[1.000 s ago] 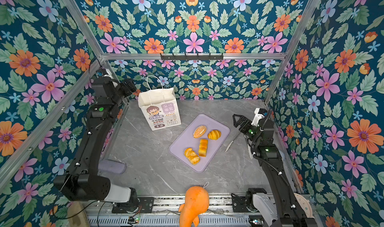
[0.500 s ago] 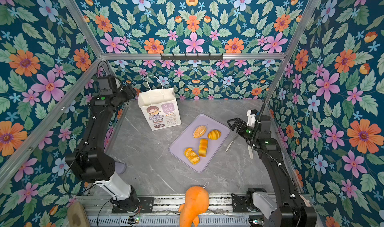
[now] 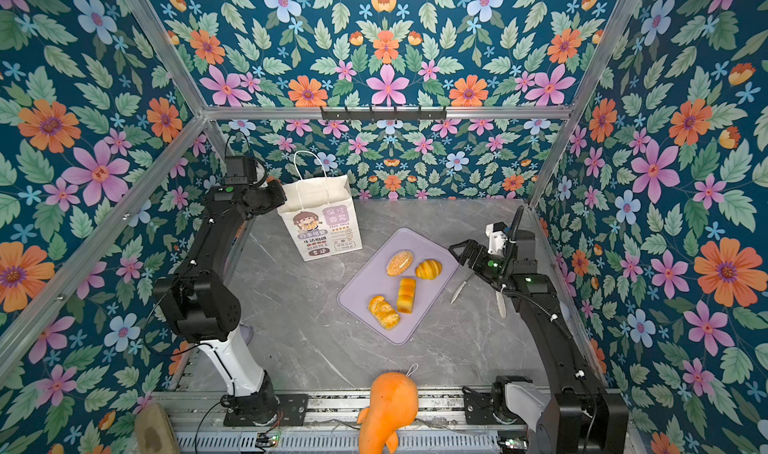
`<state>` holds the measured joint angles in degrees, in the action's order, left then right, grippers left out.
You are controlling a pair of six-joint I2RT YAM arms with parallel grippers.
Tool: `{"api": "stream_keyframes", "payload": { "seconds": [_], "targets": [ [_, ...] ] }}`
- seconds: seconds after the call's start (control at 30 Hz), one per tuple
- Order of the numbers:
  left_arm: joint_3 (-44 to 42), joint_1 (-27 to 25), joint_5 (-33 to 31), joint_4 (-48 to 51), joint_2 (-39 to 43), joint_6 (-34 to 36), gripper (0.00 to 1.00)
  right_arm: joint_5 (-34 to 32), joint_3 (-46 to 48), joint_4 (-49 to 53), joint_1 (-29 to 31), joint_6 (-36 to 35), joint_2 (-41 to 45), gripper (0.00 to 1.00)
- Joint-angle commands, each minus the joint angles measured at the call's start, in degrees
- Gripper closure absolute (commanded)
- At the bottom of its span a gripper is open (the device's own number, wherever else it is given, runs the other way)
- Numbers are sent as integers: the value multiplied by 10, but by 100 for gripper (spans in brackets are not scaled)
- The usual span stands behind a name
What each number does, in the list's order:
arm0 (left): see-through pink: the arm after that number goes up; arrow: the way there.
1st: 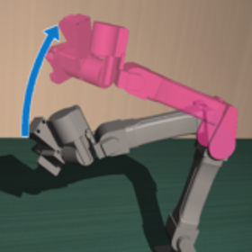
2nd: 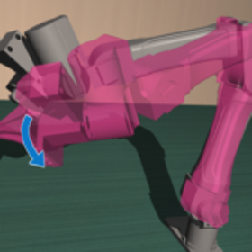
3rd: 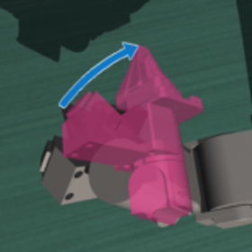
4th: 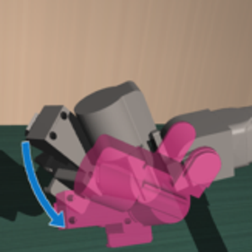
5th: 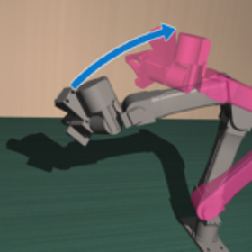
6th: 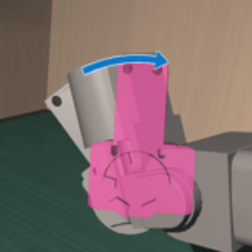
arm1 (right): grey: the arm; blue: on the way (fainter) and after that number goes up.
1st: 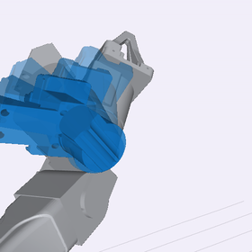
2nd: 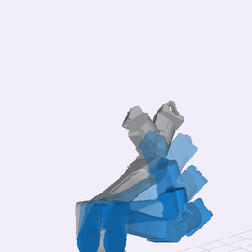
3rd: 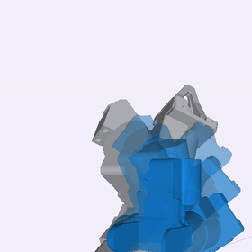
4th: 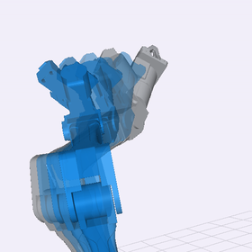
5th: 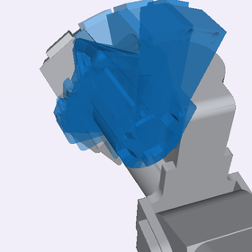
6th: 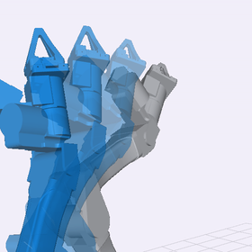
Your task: Place the fake bread into the paper bag
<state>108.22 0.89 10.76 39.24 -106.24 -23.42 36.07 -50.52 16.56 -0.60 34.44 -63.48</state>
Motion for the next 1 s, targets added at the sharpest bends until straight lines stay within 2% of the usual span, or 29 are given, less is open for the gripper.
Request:
{"api": "stream_keyframes", "payload": {
  "seconds": [0.0,0.2,0.4,0.8,0.97],
  "targets": [
    [-3,-5,-23,27,8,11,85,15,-1,-5,1,1,-6,5],
    [-45,-4,-43,37,45,8,100,19,-4,-3,1,0,-12,5],
    [-114,-6,-41,57,118,-1,100,24,-4,-7,1,-2,-22,6],
    [-248,-8,-121,161,296,5,100,45,-10,-24,13,1,-61,8],
    [-279,-7,-131,195,347,9,100,40,-18,-20,26,0,-65,10]
  ]
}}
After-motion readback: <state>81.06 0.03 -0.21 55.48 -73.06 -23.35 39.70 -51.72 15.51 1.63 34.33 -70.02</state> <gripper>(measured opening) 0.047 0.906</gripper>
